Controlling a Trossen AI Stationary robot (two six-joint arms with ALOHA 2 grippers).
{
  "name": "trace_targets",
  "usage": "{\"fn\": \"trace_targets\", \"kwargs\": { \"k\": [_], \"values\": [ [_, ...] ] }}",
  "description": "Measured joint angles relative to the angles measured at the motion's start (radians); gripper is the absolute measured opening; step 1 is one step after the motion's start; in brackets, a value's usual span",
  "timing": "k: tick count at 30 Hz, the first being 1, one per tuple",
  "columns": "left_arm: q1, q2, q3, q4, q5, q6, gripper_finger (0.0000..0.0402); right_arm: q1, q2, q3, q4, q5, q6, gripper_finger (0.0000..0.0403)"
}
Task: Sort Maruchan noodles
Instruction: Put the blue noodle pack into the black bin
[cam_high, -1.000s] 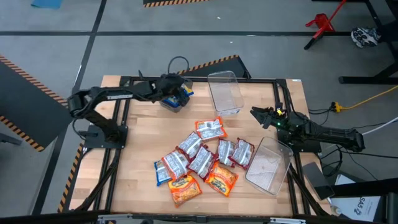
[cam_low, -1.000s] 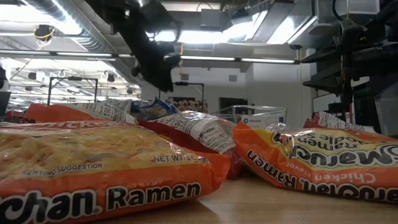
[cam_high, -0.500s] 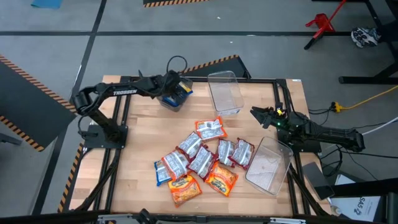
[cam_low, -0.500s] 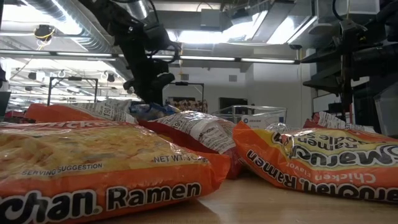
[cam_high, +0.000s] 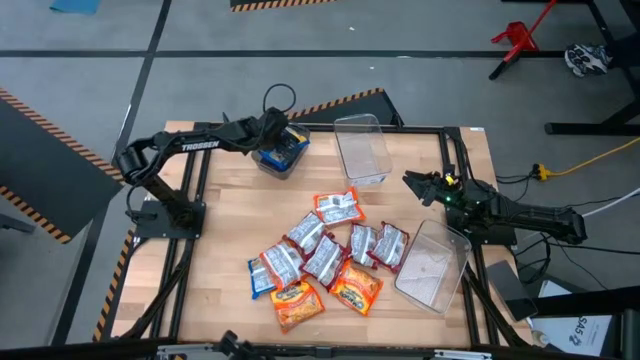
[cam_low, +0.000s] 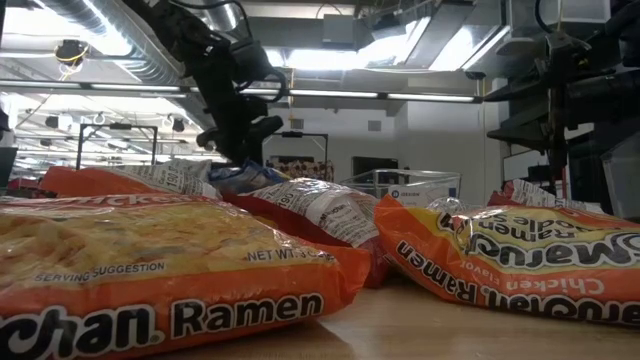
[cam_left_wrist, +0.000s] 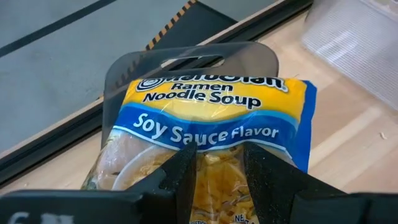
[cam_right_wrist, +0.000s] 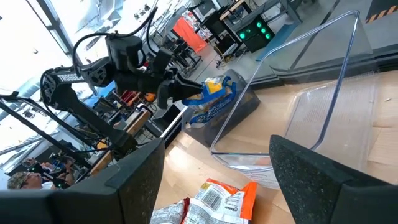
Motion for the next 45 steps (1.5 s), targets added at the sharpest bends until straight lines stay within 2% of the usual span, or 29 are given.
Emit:
{"fn": "trace_targets", "kwargs": {
  "k": [8,14,17,21,26,32,36,38,45],
  "values": [
    [0.014,-0.003,0.0,0.037,0.027,0.0,0.0126,0.0,0.0,0.0,0.0,0.001,0.0,0.0278],
    [0.006,-0.082,-0.001,0.037,0.051,0.025,0.0126,0.0,0.0,0.0,0.001,0.002,0.0,0.0278],
    [0.007,-0.146,-0.001,0.019,0.104,0.032,0.0126,0.0,0.0,0.0,0.0,0.0,0.001,0.0278],
    [-0.004,-0.263,-0.001,-0.083,0.243,0.085,0.0126,0.0,0.0,0.0,0.0,-0.006,0.002,0.0278],
    [-0.053,-0.392,-0.001,-0.3,0.411,0.154,0.0126,0.0,0.001,0.0,0.0,-0.009,0.0,0.0278],
    [-0.196,-0.482,-0.001,-0.507,0.499,-0.012,0.0126,0.0,0.028,0.0,-0.001,-0.02,-0.003,0.0278],
    [-0.342,-0.523,-0.001,-0.54,0.489,-0.13,0.0126,0.0,0.065,0.0,-0.001,-0.02,-0.003,0.0278],
    [-0.421,-0.551,-0.001,-0.53,0.45,-0.173,0.0126,0.0,0.083,0.0,-0.001,-0.02,-0.003,0.0278],
    [-0.7,-0.619,-0.001,-0.541,0.155,-0.348,0.0126,0.0,0.126,0.0,0.003,-0.035,0.002,0.0278]
  ]
}}
